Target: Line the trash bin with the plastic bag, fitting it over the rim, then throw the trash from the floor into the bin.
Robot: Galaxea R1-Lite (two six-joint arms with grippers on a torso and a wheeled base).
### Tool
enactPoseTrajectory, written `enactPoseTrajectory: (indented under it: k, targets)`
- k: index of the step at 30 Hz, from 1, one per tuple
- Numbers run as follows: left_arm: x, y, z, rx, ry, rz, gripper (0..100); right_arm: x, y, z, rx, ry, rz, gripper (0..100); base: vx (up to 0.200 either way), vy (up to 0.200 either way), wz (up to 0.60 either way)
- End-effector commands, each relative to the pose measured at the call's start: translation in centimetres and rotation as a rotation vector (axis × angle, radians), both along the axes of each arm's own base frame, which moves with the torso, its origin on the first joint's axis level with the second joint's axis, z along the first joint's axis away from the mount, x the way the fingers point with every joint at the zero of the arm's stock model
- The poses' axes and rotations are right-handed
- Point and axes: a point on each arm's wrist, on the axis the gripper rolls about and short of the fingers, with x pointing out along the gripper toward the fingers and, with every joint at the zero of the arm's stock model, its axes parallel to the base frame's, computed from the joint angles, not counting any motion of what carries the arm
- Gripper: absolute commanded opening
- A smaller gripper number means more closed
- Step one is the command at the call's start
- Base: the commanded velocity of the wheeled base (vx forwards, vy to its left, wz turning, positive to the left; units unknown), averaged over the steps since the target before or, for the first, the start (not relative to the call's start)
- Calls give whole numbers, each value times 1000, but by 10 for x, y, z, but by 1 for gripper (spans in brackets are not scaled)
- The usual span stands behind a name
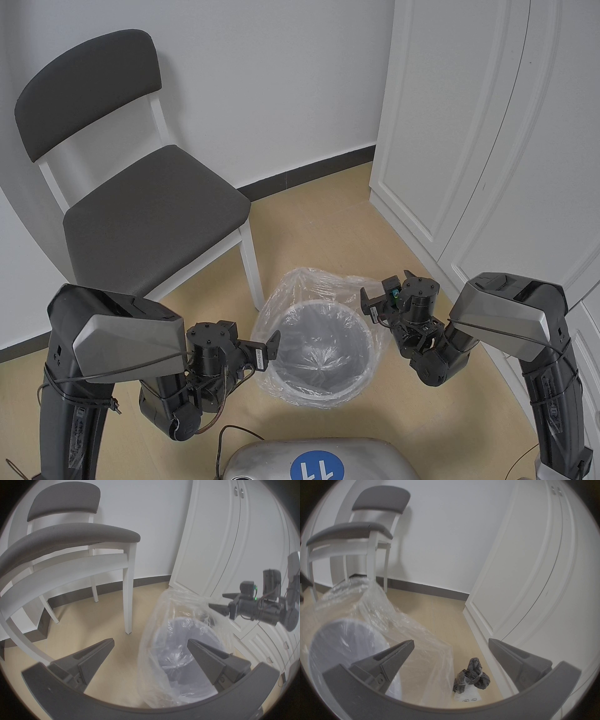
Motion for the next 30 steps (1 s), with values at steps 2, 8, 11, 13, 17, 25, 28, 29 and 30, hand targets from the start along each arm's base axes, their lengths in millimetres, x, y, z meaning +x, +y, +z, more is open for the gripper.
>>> enactPoseTrajectory:
  k: [2, 8, 11, 13, 17, 25, 28, 29, 30]
  targets:
    - [-1, -4, -16, 24, 29, -11, 100, -8, 14, 25, 77, -20, 40, 100, 0, 0, 0]
    - [1, -4, -20, 56, 24, -15, 100, -8, 19, 18, 127, 58, 63, 100, 0, 0, 0]
    - [6, -5, -25, 62, 18, 8, 100, -1, 19, 16, 181, 106, 81, 100, 0, 0, 0]
    - [8, -4, -28, 70, 18, 27, 100, 1, 18, 15, 186, 112, 76, 100, 0, 0, 0]
    - [20, 4, -43, 140, 10, 83, 100, 13, 14, 5, 193, 113, 53, 100, 0, 0, 0]
    - [38, 17, -51, 170, -13, 166, 100, 26, 7, -5, 193, 122, 25, 100, 0, 0, 0]
    - [44, 21, -48, 166, -32, 200, 100, 26, 7, -7, 193, 125, 25, 100, 0, 0, 0]
    - [45, 21, -47, 165, -36, 208, 100, 26, 7, -7, 194, 126, 25, 100, 0, 0, 0]
    - [48, 23, -45, 164, -45, 228, 100, 26, 7, -8, 194, 128, 26, 100, 0, 0, 0]
